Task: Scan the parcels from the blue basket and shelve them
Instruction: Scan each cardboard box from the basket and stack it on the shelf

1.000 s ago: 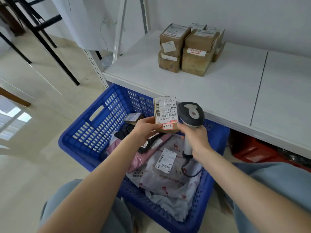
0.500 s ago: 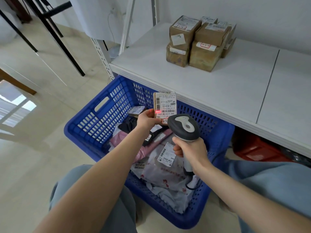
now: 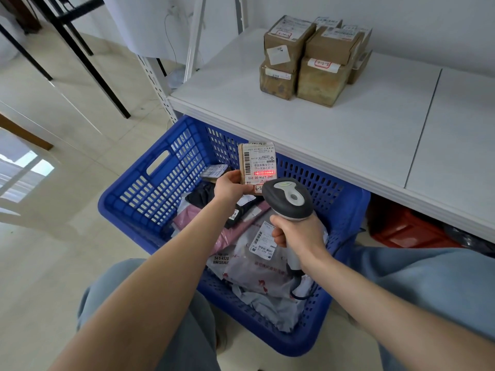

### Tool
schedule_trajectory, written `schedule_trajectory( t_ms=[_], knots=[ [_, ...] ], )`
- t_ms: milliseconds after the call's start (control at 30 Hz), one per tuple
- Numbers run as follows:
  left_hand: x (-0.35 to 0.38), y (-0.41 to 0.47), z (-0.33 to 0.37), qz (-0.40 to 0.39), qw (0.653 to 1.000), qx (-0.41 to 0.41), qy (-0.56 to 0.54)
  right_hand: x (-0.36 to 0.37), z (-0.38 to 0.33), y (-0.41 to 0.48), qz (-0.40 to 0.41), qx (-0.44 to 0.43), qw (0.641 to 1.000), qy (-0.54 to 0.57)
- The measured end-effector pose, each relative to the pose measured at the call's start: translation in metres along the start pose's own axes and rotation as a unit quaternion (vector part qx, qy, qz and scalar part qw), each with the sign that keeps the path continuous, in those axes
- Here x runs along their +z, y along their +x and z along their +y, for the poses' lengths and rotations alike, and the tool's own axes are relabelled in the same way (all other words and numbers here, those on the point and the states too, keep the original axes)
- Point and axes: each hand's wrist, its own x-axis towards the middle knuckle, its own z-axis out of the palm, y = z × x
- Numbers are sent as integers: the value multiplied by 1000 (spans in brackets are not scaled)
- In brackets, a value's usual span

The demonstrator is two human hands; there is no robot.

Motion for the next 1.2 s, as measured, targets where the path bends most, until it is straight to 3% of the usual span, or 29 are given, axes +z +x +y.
schedule_trajectory(
  t_ms=[700,900,1067,1200],
  knots=[
    [0,5,0,-4,1000,-3,3,2,-1,2,-15,-5,1000,17],
    [4,-6,14,-12,1000,17,-21,-2,-29,10,-7,-5,990,142],
    [13,-7,81,-51,992,65,-91,-23,-84,44,42,-38,969,239],
    [44,3,169,-74,987,127,-60,-52,-118,69,85,-74,950,292]
  ],
)
